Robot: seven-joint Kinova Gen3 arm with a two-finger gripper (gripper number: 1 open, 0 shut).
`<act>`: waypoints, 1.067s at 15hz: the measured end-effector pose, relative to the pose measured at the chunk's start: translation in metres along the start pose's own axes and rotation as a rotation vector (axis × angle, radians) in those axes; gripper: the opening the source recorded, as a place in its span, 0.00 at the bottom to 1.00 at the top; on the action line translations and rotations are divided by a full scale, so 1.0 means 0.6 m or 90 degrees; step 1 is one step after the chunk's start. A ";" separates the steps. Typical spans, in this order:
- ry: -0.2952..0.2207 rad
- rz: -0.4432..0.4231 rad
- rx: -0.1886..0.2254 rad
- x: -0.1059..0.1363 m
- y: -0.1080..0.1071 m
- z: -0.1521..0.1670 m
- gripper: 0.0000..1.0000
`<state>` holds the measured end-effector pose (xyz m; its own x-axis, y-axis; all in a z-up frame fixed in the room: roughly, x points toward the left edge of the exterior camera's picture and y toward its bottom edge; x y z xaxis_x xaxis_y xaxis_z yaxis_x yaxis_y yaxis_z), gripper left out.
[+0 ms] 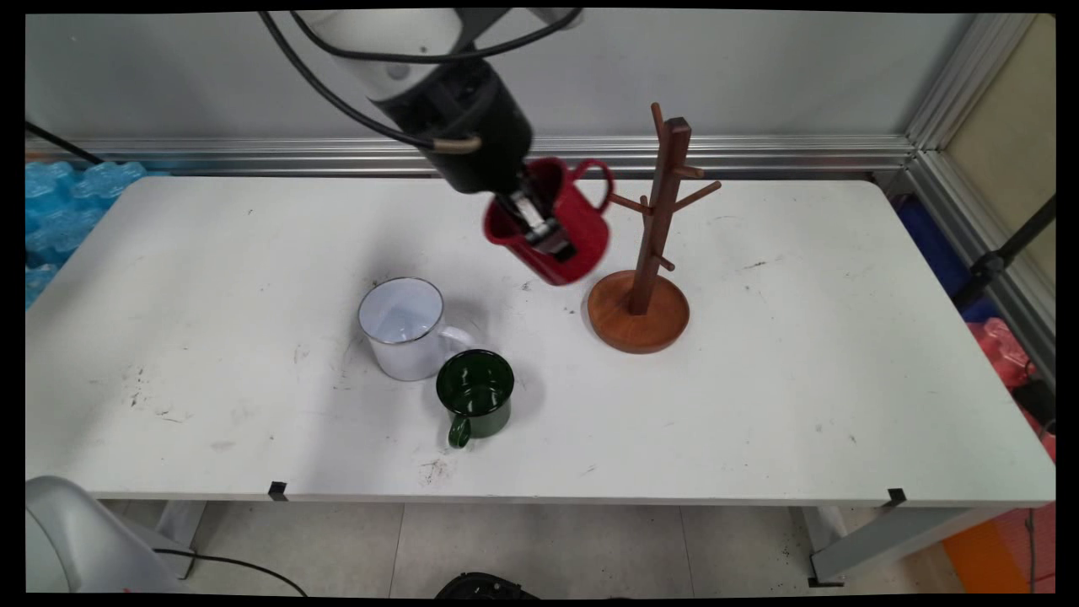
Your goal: Place the picked object on the table
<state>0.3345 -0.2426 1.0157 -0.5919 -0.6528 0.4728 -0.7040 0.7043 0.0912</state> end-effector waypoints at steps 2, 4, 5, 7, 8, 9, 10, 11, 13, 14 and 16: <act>-0.027 0.014 0.027 0.000 -0.023 -0.005 0.00; -0.056 0.030 0.056 0.002 -0.051 -0.007 0.00; -0.072 0.038 0.068 0.001 -0.065 -0.005 0.00; -0.106 0.055 0.091 -0.001 -0.093 0.001 0.00; -0.119 0.062 0.101 -0.003 -0.105 0.006 0.00; -0.127 0.066 0.107 -0.004 -0.112 0.009 0.00; -0.137 0.073 0.114 -0.006 -0.124 0.015 0.00; -0.149 0.081 0.121 -0.008 -0.136 0.024 0.00; -0.169 0.096 0.127 -0.013 -0.157 0.049 0.00; -0.177 0.103 0.129 -0.015 -0.166 0.060 0.00; -0.194 0.117 0.132 -0.020 -0.186 0.087 0.00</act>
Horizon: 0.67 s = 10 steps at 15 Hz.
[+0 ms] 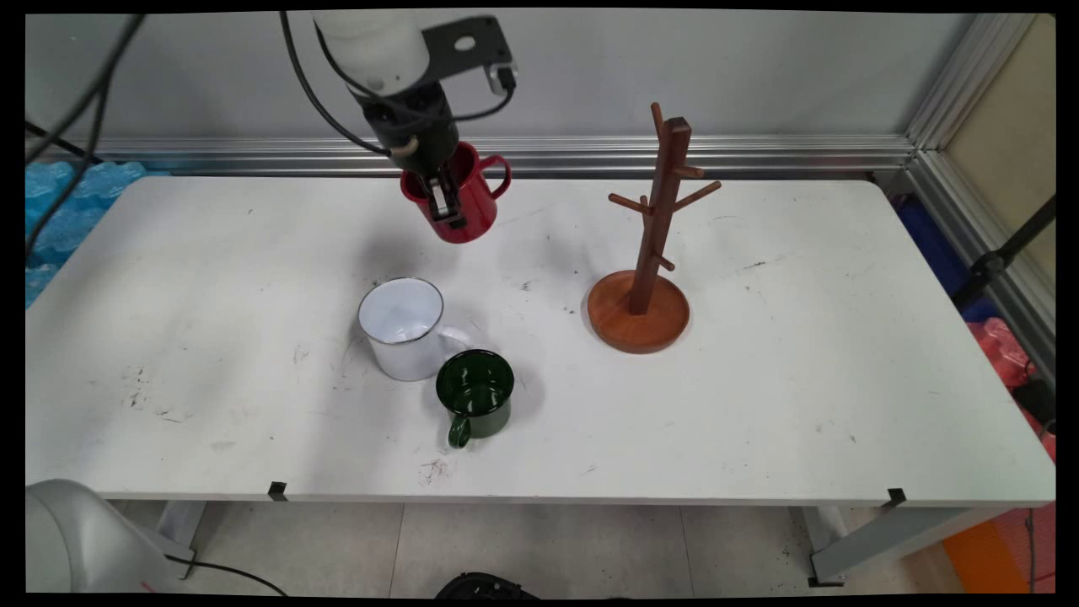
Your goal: Place the picked object on the table
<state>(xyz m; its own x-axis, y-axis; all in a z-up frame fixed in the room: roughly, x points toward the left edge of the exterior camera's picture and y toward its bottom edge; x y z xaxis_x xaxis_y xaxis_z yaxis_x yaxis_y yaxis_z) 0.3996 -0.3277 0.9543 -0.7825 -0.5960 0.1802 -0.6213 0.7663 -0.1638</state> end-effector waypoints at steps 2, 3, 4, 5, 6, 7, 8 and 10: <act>-0.013 0.013 0.003 0.000 -0.010 0.030 0.00; -0.018 0.018 0.003 0.001 -0.014 0.045 0.00; -0.023 0.023 0.003 0.001 -0.018 0.061 0.00; -0.029 0.028 0.003 0.001 -0.021 0.078 0.00; -0.033 0.033 0.003 0.002 -0.024 0.094 0.00; -0.037 0.037 0.003 0.003 -0.026 0.109 0.00; -0.040 0.039 0.002 0.003 -0.028 0.122 0.00; -0.046 0.043 0.000 0.005 -0.029 0.149 0.00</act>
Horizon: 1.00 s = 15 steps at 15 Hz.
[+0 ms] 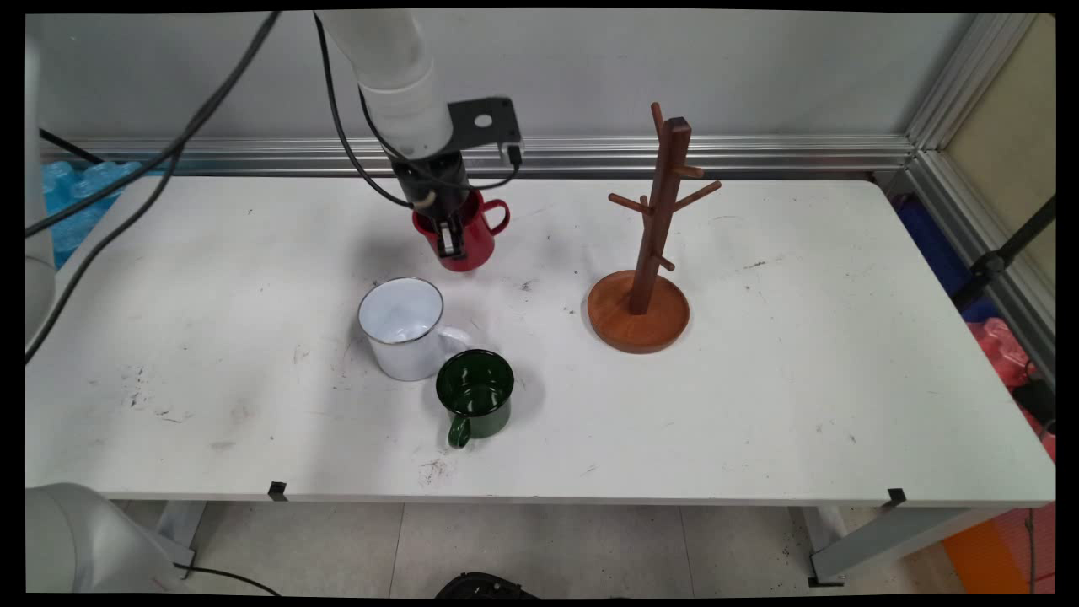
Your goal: Place the picked object on the table
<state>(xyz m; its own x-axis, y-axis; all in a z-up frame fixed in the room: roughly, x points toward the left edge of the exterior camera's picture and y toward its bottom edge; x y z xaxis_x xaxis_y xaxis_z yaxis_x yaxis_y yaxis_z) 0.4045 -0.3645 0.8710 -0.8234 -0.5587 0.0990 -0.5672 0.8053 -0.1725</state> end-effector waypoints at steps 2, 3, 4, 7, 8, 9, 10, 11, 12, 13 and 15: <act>-0.002 0.002 -0.002 0.004 0.000 0.018 0.00; -0.004 0.002 -0.004 0.006 0.000 0.029 0.00; -0.004 0.002 -0.005 0.008 0.000 0.038 0.00; -0.005 0.004 -0.008 0.015 0.000 0.062 0.00; -0.004 0.006 -0.009 0.017 0.000 0.069 0.00; -0.004 0.006 -0.010 0.019 -0.001 0.076 0.00; -0.004 0.007 -0.010 0.020 -0.002 0.080 0.00; -0.004 0.008 -0.010 0.021 -0.002 0.083 0.00; -0.003 0.009 -0.010 0.022 -0.002 0.087 0.00; -0.002 0.010 -0.010 0.024 -0.003 0.091 0.00; 0.000 0.013 -0.010 0.026 -0.005 0.096 1.00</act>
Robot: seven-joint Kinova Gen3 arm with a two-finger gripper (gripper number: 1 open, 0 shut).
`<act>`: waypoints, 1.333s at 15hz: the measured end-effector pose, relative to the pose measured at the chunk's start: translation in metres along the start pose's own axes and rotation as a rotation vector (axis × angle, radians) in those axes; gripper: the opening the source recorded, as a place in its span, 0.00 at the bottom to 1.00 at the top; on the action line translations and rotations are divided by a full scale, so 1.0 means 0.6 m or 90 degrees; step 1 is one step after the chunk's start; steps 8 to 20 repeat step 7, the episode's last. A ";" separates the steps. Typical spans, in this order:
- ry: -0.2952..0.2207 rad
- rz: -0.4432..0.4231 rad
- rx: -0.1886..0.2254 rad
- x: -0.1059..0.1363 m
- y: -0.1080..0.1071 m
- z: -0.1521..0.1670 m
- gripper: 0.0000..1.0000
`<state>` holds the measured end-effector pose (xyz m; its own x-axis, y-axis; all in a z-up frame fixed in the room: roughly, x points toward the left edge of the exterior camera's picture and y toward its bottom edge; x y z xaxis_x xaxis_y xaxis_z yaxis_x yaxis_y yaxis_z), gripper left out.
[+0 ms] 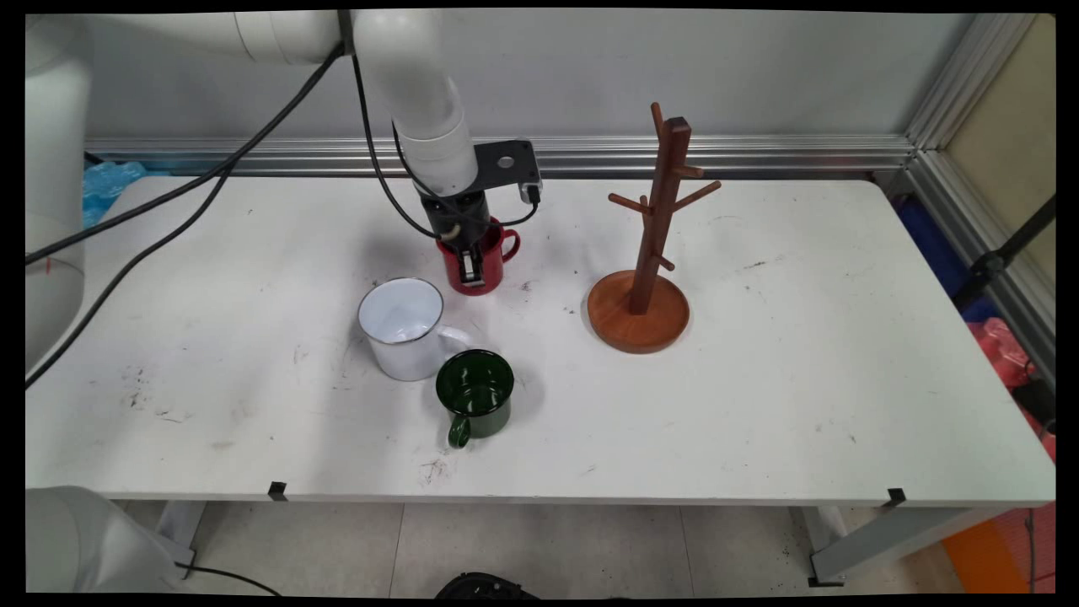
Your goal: Place the picked object on the table
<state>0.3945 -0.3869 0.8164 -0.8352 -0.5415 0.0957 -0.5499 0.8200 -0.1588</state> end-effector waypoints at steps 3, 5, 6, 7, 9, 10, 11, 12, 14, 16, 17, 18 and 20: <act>0.005 0.006 0.002 0.004 -0.005 0.005 1.00; 0.011 0.011 0.004 0.006 -0.009 0.005 1.00; 0.014 0.014 0.005 0.008 -0.011 0.004 1.00; 0.019 0.017 0.007 0.010 -0.012 0.000 1.00; 0.019 0.017 0.007 0.010 -0.012 0.000 1.00; 0.019 0.017 0.007 0.010 -0.012 0.000 1.00; 0.019 0.017 0.007 0.010 -0.012 0.000 1.00; 0.019 0.017 0.007 0.010 -0.012 0.000 1.00; 0.019 0.017 0.007 0.010 -0.012 0.000 1.00; 0.019 0.017 0.007 0.010 -0.012 0.000 1.00; 0.019 0.017 0.007 0.010 -0.012 0.000 1.00; 0.019 0.017 0.007 0.010 -0.012 0.000 1.00; 0.019 0.017 0.007 0.010 -0.012 0.000 1.00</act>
